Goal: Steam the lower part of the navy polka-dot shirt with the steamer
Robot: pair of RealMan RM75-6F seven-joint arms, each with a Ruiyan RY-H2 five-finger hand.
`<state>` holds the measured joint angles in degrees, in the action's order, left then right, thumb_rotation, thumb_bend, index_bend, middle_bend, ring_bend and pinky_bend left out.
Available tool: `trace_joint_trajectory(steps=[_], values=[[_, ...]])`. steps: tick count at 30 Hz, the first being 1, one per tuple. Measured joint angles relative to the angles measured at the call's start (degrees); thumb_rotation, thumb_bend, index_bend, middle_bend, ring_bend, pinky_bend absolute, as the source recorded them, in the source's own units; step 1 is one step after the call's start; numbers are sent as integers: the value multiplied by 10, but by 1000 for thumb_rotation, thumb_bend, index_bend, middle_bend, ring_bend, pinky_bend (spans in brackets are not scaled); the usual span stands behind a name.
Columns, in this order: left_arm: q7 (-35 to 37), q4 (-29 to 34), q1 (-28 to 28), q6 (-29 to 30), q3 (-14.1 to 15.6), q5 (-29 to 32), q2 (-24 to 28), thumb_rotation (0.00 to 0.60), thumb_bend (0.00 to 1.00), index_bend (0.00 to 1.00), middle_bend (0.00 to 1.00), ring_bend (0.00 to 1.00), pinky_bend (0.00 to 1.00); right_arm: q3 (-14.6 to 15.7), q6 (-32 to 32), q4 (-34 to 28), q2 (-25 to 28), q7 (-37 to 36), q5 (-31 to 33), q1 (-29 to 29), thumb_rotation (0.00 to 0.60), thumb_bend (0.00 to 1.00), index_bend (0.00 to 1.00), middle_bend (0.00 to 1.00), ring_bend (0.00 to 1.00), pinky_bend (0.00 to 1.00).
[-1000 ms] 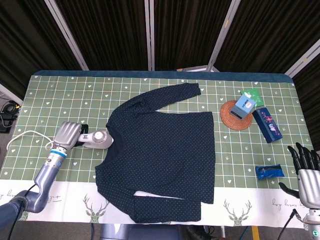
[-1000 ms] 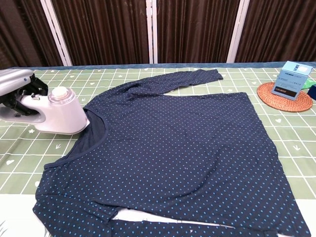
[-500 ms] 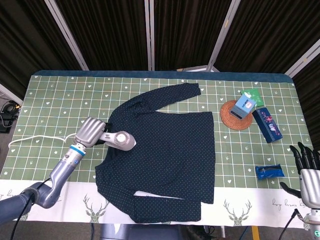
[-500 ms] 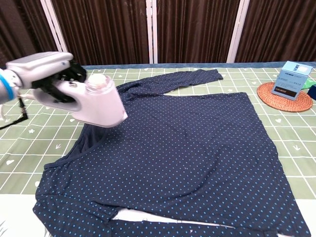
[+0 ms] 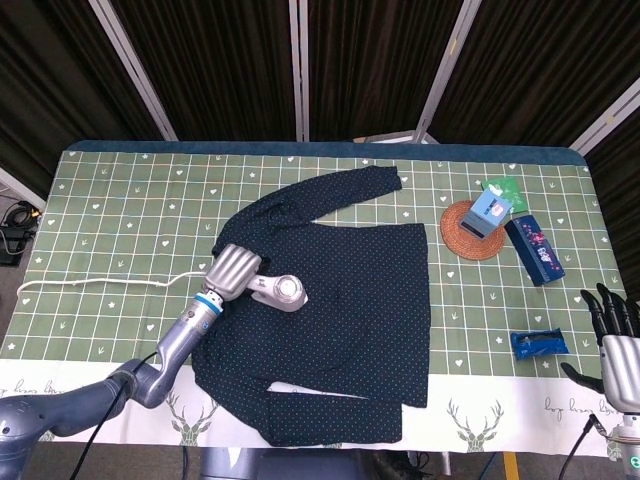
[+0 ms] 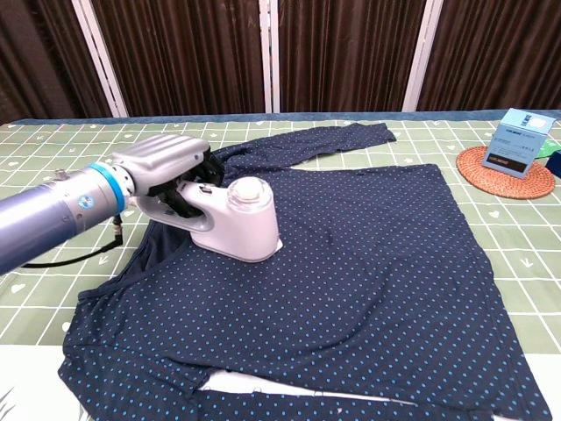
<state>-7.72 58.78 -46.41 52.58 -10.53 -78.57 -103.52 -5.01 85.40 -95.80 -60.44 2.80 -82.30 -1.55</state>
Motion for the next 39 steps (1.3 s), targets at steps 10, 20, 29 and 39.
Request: trace_joint_trajectory(steps=[10,20,29,39], values=[[0,-5,-10,-3,6,0,-21,600,574,935,859,777,1000,-2,3,1,4,-7,3,1,600,0,0,0,0,0],[-15,20,-18,4,9,-4,-35,600,573,935,859,777,1000,-1,8,0,5,-8,2,3,600,0,0,0,0,0],[-40,39,-28,9,12,-9,-56,600,572,935,859,777,1000,-1,10,-1,6,-11,1,5,600,0,0,0,0,0],[-55,55,-39,7,18,-18,-66,600,571,935,860,777,1000,-1,15,-1,8,-16,-1,7,600,0,0,0,0,0]])
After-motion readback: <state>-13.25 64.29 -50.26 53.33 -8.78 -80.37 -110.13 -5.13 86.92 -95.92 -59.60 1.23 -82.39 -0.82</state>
